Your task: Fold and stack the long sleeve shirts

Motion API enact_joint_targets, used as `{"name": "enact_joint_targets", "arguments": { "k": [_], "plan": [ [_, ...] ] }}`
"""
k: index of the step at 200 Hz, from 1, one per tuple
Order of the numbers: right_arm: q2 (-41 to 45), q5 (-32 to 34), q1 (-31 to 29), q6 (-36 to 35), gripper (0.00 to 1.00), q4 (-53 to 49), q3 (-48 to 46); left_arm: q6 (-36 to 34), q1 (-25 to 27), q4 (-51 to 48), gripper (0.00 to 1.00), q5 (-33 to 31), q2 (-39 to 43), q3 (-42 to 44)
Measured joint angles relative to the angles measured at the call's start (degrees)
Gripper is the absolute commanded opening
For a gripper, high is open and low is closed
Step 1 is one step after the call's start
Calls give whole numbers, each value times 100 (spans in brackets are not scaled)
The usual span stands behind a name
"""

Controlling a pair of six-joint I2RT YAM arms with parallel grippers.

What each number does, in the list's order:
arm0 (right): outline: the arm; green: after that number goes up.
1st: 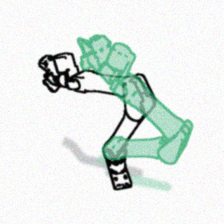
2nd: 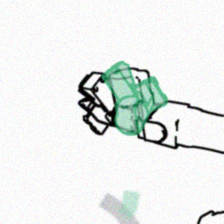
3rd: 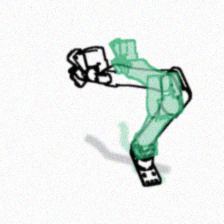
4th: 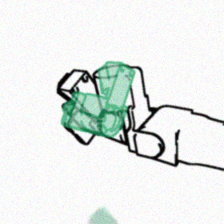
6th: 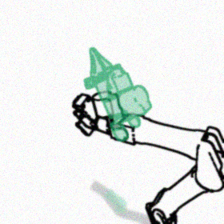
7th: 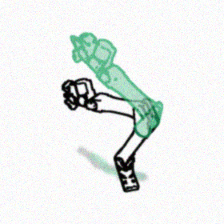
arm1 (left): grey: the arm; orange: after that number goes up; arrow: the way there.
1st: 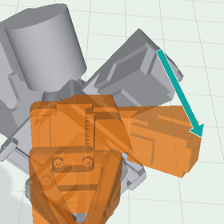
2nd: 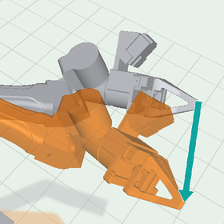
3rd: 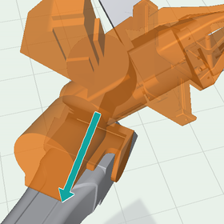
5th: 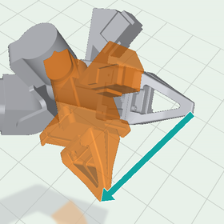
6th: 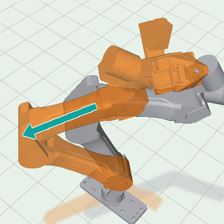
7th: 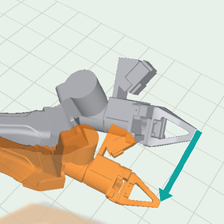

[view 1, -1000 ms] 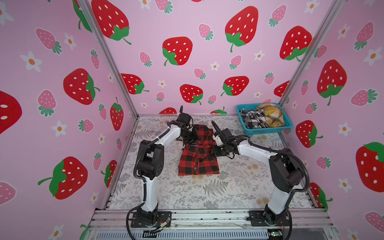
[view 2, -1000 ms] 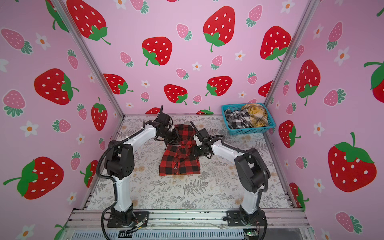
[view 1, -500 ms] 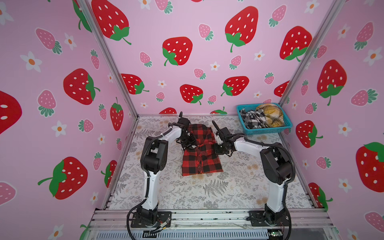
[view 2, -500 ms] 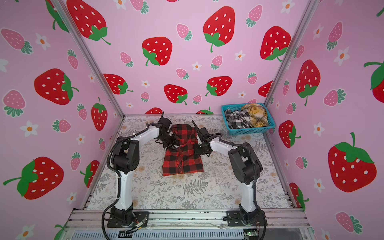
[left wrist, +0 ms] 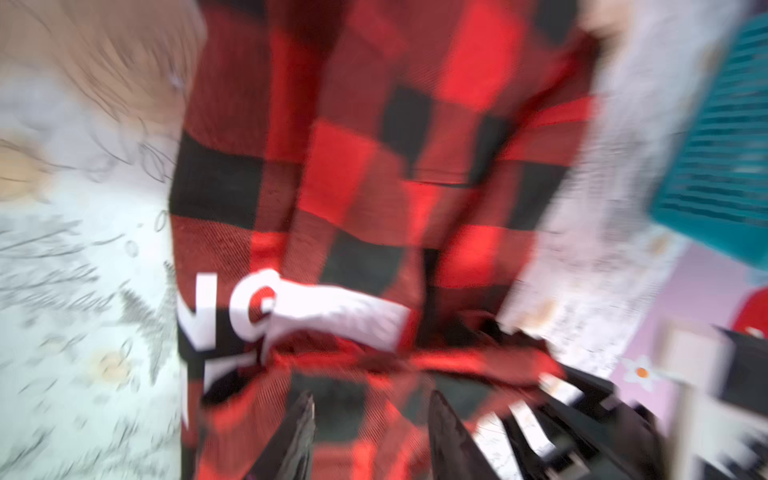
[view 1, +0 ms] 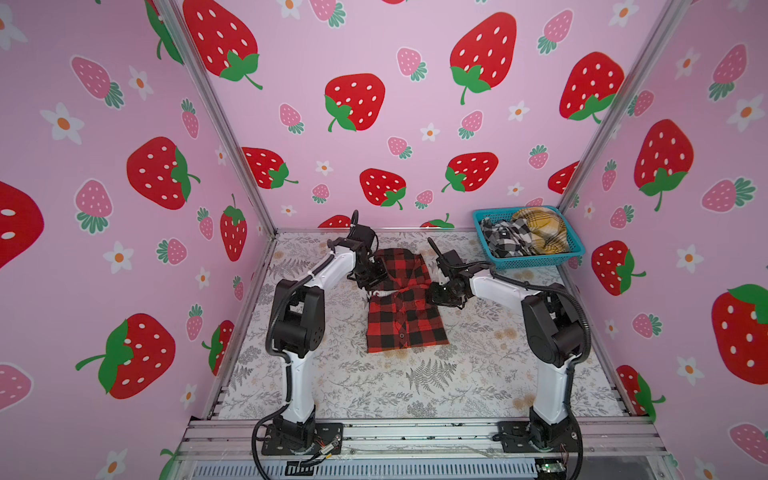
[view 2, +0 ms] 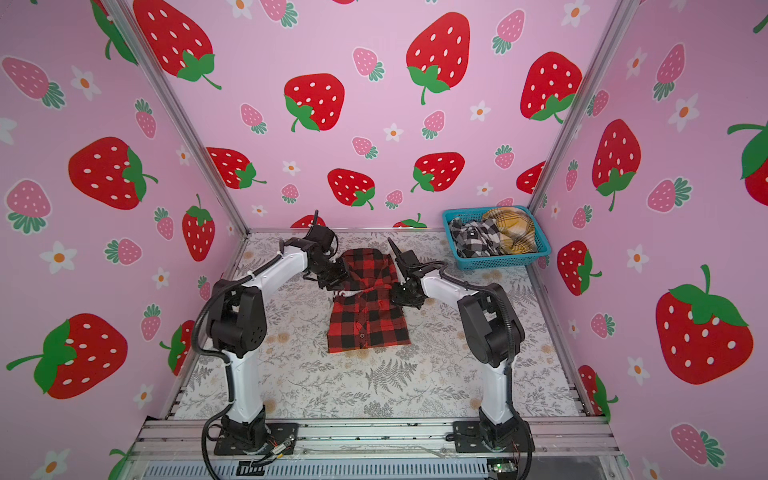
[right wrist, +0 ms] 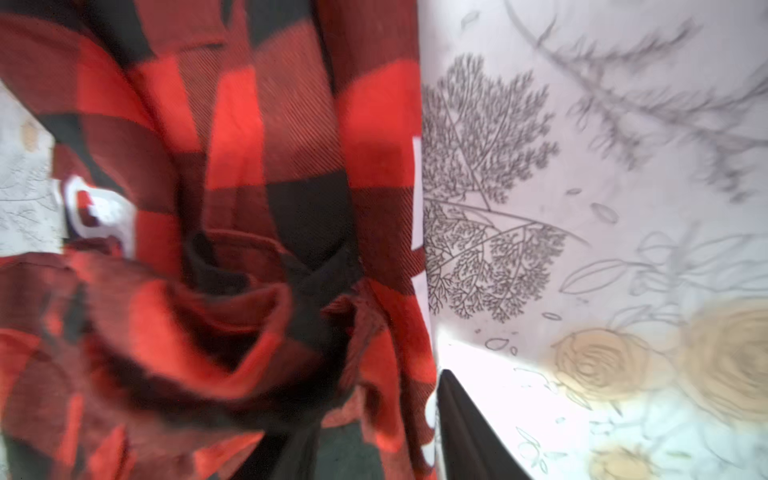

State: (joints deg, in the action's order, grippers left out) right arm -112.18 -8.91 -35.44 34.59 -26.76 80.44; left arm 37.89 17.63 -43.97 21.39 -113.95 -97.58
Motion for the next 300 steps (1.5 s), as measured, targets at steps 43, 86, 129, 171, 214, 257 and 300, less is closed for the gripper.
{"name": "enact_joint_targets", "arguments": {
  "k": [43,86,129,171,214,257,300],
  "plan": [
    [549,149,-42,-120,27,-212,264,151,321,271,29,131,1349,789],
    [345,-234,-229,-118,20,-39,442,310,254,647,27,479,715,1547],
    [-699,-358,-205,-122,15,197,846,393,-308,1038,26,566,-168,1508],
    [-1187,-448,7,-98,34,363,1095,282,-271,1377,26,420,-315,1812],
    [-1062,-597,17,-232,51,302,1095,13,-225,1410,32,356,-205,1915],
    [-7,-339,-131,-494,53,-236,1001,-85,-125,793,39,-308,743,1779],
    [802,-201,-490,-586,30,-310,494,275,673,986,23,-208,1746,1770]
  ]
}}
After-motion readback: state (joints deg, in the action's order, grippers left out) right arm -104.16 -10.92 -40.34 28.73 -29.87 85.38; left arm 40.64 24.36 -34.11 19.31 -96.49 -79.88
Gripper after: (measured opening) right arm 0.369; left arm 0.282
